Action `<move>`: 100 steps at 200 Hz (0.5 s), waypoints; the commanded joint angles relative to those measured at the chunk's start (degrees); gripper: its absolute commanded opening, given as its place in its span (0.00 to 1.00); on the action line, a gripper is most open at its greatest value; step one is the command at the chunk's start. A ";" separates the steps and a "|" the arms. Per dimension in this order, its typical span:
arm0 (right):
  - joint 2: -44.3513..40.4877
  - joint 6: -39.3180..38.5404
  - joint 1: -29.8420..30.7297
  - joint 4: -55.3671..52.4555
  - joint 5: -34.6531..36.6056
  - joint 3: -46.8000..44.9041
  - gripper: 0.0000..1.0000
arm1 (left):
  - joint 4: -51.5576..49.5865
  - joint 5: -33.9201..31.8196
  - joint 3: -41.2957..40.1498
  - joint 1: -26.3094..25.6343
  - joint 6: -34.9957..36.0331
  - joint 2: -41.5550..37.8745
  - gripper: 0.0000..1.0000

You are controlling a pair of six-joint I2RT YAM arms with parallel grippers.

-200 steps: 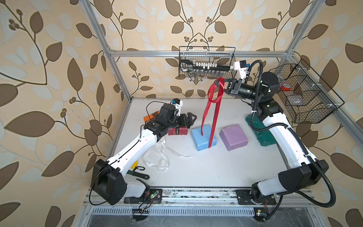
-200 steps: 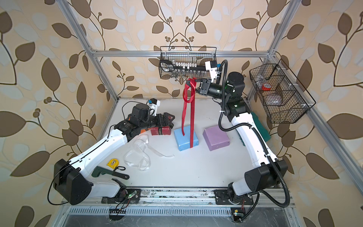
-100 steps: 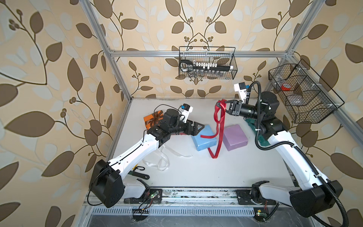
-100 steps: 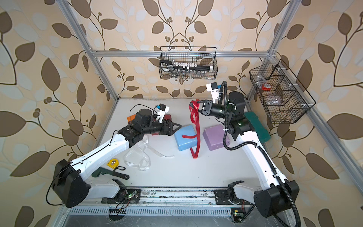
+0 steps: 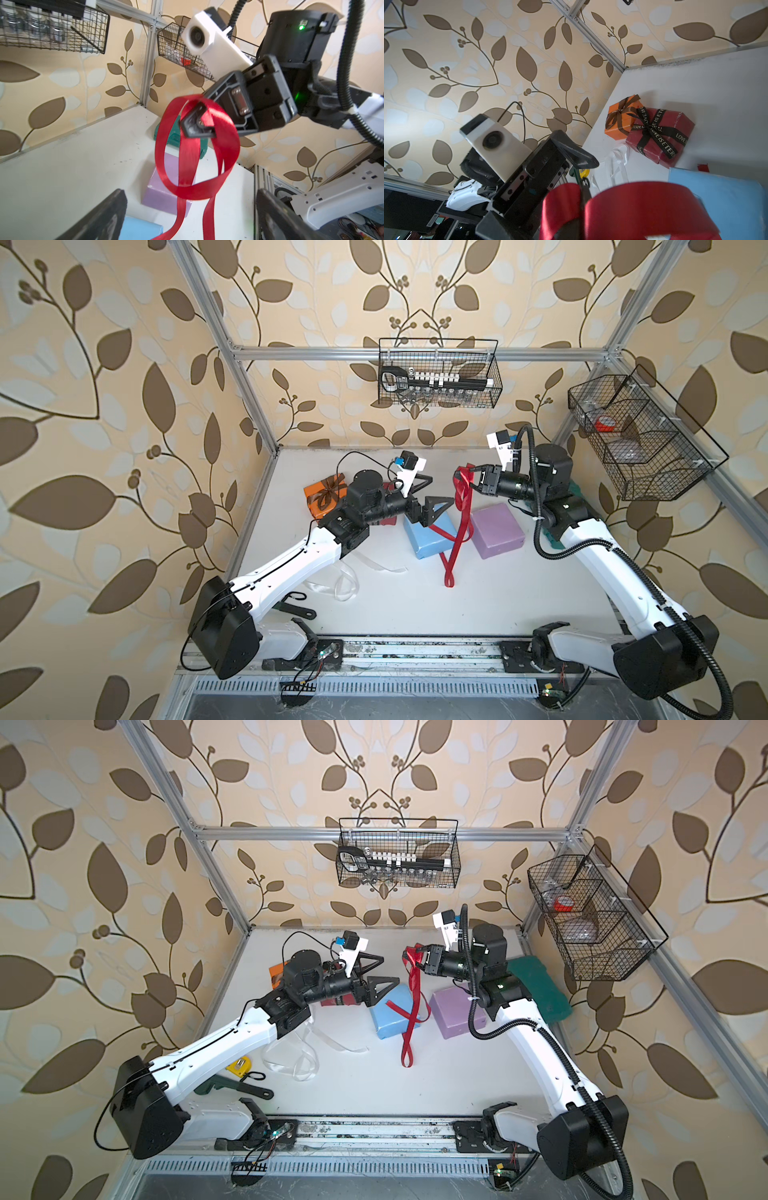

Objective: Untie the ribbon bows on the gift boxes
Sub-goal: Place the ribbon at the center of the board.

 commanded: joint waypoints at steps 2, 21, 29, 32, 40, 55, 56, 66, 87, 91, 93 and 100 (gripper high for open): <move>-0.88 -2.36 1.00 -0.77 1.48 -0.11 0.00 | 6.20 3.78 3.10 -0.54 -1.89 3.71 0.99; -0.99 -2.20 1.24 -0.78 1.75 0.27 0.00 | 8.90 3.77 3.79 -1.00 -2.65 7.15 0.99; -1.00 -1.95 1.31 -0.68 1.96 0.45 0.00 | 10.13 3.69 4.10 -1.43 -2.93 8.41 0.99; -1.00 -1.85 1.24 -0.69 2.15 0.63 0.00 | 10.57 3.56 4.19 -1.62 -2.97 8.77 0.99; -1.00 -1.44 1.29 -0.49 2.20 0.78 0.00 | 11.73 3.23 4.37 -2.14 -2.76 9.78 0.99; -1.23 -0.12 1.24 0.57 1.98 0.89 0.00 | 13.10 2.85 5.13 -2.97 -2.58 11.71 0.99; -1.25 -0.01 1.24 0.68 1.96 0.94 0.00 | 13.13 2.83 5.20 -2.99 -2.61 11.79 0.99; -1.34 0.82 1.25 1.45 1.63 0.76 0.00 | 14.04 2.72 5.72 -3.29 -2.63 12.98 0.99; -1.92 1.94 1.30 2.46 1.44 0.26 0.00 | 13.90 2.84 7.70 -3.47 -3.61 15.01 0.99; -2.03 1.94 1.26 2.42 1.50 0.19 0.00 | 13.49 3.23 8.23 -3.51 -3.73 15.39 0.99; -2.09 1.94 1.24 2.38 1.50 0.15 0.00 | 13.30 3.59 8.53 -3.48 -3.80 15.49 0.99; -2.27 1.86 1.24 2.24 1.50 0.13 0.00 | 12.65 5.01 9.44 -3.45 -3.85 16.09 0.99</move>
